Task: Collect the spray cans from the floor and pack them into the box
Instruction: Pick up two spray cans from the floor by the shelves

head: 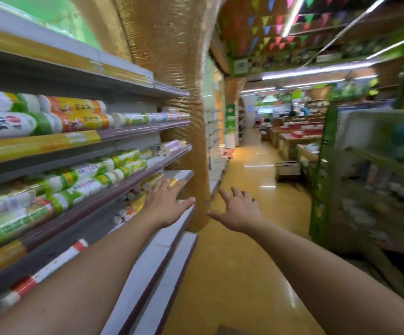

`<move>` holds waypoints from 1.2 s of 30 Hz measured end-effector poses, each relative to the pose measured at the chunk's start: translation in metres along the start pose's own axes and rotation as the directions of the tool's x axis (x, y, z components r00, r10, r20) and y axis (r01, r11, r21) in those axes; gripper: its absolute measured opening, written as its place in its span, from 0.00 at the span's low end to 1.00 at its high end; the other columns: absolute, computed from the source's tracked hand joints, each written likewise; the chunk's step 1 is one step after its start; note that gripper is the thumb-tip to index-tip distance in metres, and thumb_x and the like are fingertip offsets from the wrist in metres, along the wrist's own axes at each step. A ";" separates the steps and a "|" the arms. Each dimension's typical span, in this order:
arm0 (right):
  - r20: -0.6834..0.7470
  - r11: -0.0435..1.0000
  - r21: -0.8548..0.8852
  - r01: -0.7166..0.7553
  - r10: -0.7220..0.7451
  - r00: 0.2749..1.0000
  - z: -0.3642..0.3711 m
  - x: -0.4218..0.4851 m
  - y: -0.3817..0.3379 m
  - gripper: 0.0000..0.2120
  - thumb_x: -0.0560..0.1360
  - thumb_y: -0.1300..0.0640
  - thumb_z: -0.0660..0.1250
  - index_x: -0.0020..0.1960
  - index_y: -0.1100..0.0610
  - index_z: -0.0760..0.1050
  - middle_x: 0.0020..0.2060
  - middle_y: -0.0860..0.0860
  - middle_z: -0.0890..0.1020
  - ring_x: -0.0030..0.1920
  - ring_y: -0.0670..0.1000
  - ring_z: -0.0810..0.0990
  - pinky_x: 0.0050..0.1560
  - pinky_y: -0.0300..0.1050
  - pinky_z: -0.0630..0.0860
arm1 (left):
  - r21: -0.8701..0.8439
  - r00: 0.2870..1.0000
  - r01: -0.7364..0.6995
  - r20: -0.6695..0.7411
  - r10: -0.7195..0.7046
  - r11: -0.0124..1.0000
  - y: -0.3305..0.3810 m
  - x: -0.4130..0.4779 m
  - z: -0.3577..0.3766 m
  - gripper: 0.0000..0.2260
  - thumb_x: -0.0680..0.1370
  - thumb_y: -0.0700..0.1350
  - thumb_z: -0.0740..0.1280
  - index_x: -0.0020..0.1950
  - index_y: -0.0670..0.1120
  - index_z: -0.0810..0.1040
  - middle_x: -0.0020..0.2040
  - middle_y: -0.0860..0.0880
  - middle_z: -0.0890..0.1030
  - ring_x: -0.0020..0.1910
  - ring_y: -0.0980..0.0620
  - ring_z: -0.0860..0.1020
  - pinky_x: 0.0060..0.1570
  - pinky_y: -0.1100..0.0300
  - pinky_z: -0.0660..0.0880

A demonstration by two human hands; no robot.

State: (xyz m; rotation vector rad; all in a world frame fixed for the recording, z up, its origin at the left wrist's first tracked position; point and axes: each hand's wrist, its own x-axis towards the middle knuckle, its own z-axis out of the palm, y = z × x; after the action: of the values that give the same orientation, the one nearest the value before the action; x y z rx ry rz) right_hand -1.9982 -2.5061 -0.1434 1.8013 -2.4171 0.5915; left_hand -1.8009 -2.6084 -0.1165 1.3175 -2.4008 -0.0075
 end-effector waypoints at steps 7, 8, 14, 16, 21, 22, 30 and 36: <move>-0.174 0.929 -0.040 -0.367 0.355 0.919 -0.036 -0.067 0.037 0.40 0.75 0.27 0.61 0.81 0.43 0.55 0.80 0.54 0.60 0.78 0.61 0.59 0.74 0.65 0.60 | -0.196 0.950 -0.297 0.039 0.310 0.935 0.084 0.019 0.015 0.40 0.74 0.76 0.54 0.82 0.57 0.55 0.83 0.47 0.51 0.81 0.42 0.48 0.78 0.41 0.51; -0.186 0.906 -0.041 -0.422 0.408 0.894 -0.041 -0.083 0.042 0.40 0.75 0.28 0.61 0.81 0.43 0.55 0.80 0.54 0.60 0.78 0.62 0.59 0.74 0.65 0.59 | -0.222 0.931 -0.346 0.042 0.364 0.911 0.104 0.016 0.019 0.40 0.74 0.75 0.54 0.82 0.58 0.55 0.83 0.47 0.52 0.81 0.42 0.48 0.78 0.41 0.51; -0.246 0.732 -0.068 -0.678 0.646 0.723 -0.083 -0.216 0.082 0.41 0.75 0.31 0.64 0.81 0.47 0.54 0.79 0.58 0.59 0.77 0.65 0.57 0.74 0.70 0.57 | -0.400 0.717 -0.621 0.057 0.694 0.674 0.237 -0.060 0.036 0.34 0.79 0.69 0.58 0.81 0.57 0.57 0.83 0.48 0.54 0.81 0.44 0.49 0.78 0.44 0.52; -0.295 0.649 -0.046 -0.759 0.718 0.631 -0.095 -0.286 0.094 0.41 0.76 0.32 0.65 0.81 0.47 0.54 0.79 0.59 0.59 0.77 0.66 0.57 0.73 0.71 0.56 | -0.419 0.615 -0.690 0.090 0.783 0.590 0.283 -0.104 0.039 0.34 0.79 0.68 0.59 0.82 0.57 0.57 0.83 0.48 0.53 0.81 0.44 0.49 0.78 0.44 0.52; -0.384 0.400 0.015 -0.917 0.849 0.364 -0.107 -0.437 0.093 0.41 0.74 0.31 0.66 0.79 0.49 0.58 0.76 0.60 0.62 0.75 0.67 0.60 0.71 0.71 0.58 | -0.426 0.418 -0.806 0.081 0.905 0.411 0.361 -0.210 0.036 0.35 0.79 0.67 0.60 0.82 0.53 0.59 0.82 0.43 0.56 0.80 0.42 0.53 0.78 0.46 0.53; -0.396 0.348 0.038 -0.937 0.866 0.306 -0.110 -0.471 0.089 0.41 0.74 0.31 0.66 0.79 0.49 0.58 0.76 0.60 0.62 0.75 0.67 0.60 0.72 0.71 0.58 | -0.434 0.362 -0.827 0.076 0.929 0.357 0.376 -0.238 0.032 0.35 0.79 0.67 0.61 0.82 0.53 0.59 0.82 0.43 0.57 0.80 0.41 0.54 0.78 0.46 0.54; -0.480 -0.003 0.092 -0.996 0.876 -0.047 -0.128 -0.722 0.038 0.39 0.73 0.34 0.68 0.78 0.48 0.61 0.75 0.60 0.64 0.73 0.66 0.63 0.71 0.69 0.61 | -0.518 -0.033 -0.853 -0.049 0.998 -0.053 0.457 -0.486 -0.001 0.34 0.79 0.66 0.62 0.81 0.54 0.60 0.82 0.43 0.56 0.81 0.43 0.51 0.78 0.45 0.54; -0.435 -0.237 0.155 -0.959 0.855 -0.282 -0.134 -0.899 -0.031 0.41 0.74 0.30 0.64 0.80 0.48 0.58 0.78 0.60 0.61 0.75 0.65 0.60 0.72 0.67 0.59 | -0.589 -0.256 -0.771 -0.059 0.965 -0.241 0.476 -0.675 -0.024 0.33 0.79 0.64 0.63 0.81 0.53 0.60 0.82 0.42 0.55 0.81 0.41 0.51 0.79 0.46 0.52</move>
State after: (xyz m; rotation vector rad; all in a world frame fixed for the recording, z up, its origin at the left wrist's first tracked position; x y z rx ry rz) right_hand -1.7126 -1.6509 -0.2632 -0.9135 -2.7510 0.4524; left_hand -1.8568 -1.7920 -0.2332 -1.3190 -2.7748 -0.4314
